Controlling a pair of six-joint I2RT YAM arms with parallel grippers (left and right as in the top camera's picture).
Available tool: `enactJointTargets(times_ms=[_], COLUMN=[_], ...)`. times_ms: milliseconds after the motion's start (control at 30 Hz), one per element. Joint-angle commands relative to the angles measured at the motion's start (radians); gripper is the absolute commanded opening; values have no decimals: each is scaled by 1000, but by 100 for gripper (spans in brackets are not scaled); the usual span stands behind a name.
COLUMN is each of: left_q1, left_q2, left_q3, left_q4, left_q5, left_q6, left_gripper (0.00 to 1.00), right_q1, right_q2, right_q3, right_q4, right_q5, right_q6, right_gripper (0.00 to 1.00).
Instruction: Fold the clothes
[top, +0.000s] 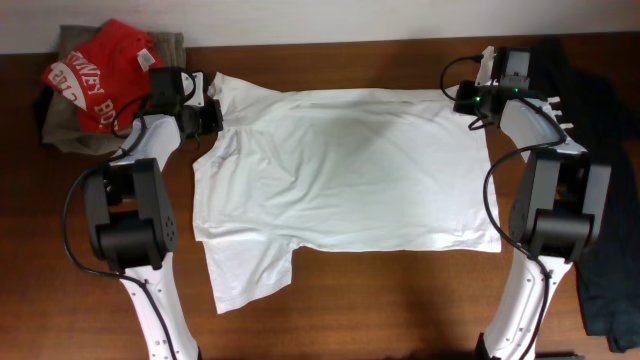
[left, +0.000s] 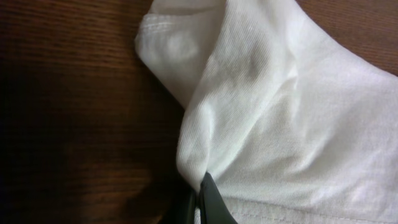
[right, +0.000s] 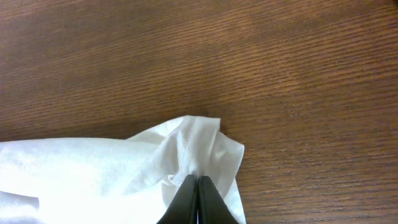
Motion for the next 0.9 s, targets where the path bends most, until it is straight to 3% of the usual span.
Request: enactJointTargets(times_ms=[0, 133, 233, 433, 633, 867], left_q1=[-2, -2, -2, -2, -2, -2], left_q2=[12, 12, 12, 12, 12, 12], left_q3=[8, 7, 7, 7, 7, 7], left_q4=[-20, -16, -17, -17, -17, -18], left_q5=[-15, -15, -15, -15, -16, -16], left_q6=[6, 6, 6, 6, 6, 6], left_gripper=[1, 1, 1, 1, 1, 1], right_q1=[-22, -36, -34, -33, -33, -31], right_q2=[18, 19, 19, 64, 67, 45], right_q3=[26, 25, 25, 25, 29, 105], right_q4=[10, 11, 12, 28, 61, -1], right_q5=[10, 10, 8, -40, -43, -39], right_q6=[0, 0, 0, -3, -4, -24], right_gripper=[63, 62, 50, 48, 28, 29])
